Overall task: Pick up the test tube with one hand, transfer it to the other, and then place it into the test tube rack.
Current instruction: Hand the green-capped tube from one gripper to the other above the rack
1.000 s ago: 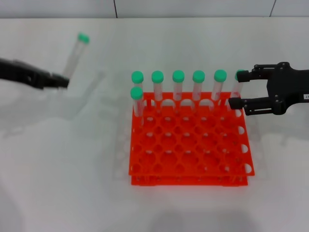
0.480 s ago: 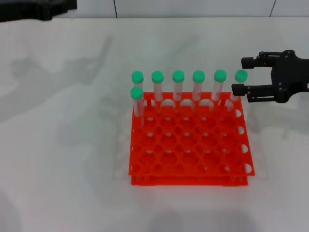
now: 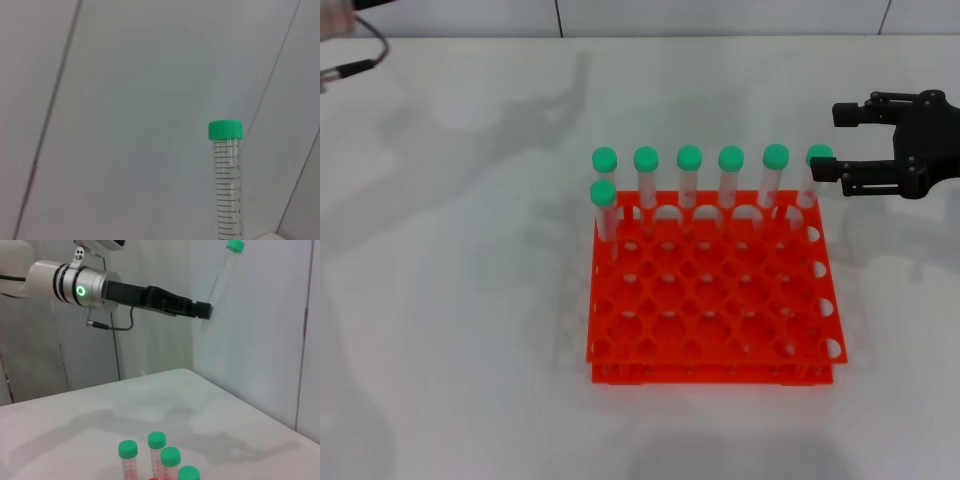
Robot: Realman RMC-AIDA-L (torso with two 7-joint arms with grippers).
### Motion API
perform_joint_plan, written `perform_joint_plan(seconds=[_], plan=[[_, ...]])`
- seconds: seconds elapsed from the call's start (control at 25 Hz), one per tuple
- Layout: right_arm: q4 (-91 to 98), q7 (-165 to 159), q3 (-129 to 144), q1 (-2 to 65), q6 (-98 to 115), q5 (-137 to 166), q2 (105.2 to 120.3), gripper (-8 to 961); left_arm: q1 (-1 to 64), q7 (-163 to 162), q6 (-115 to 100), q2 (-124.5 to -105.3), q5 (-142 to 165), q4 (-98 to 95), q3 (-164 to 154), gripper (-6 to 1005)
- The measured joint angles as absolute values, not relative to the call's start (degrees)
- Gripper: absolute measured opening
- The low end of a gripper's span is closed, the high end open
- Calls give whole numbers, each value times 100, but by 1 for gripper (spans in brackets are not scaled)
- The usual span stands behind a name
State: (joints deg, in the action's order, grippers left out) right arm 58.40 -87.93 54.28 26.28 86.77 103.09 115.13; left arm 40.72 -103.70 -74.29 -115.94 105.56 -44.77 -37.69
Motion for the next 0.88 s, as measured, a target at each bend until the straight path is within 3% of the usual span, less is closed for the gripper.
perform_joint_plan(seconds=[0.28,0.88], plan=[[5854,-8794,5289,2620,8677,10309,11507,754,4314,-9855,-7302,-11758,10311,-4040,-3918,218],[5950,-8798,5218,2619,8679,10260,11487,755,4426,-9616,-7400,-11881,9823,-3701,-5192,225]])
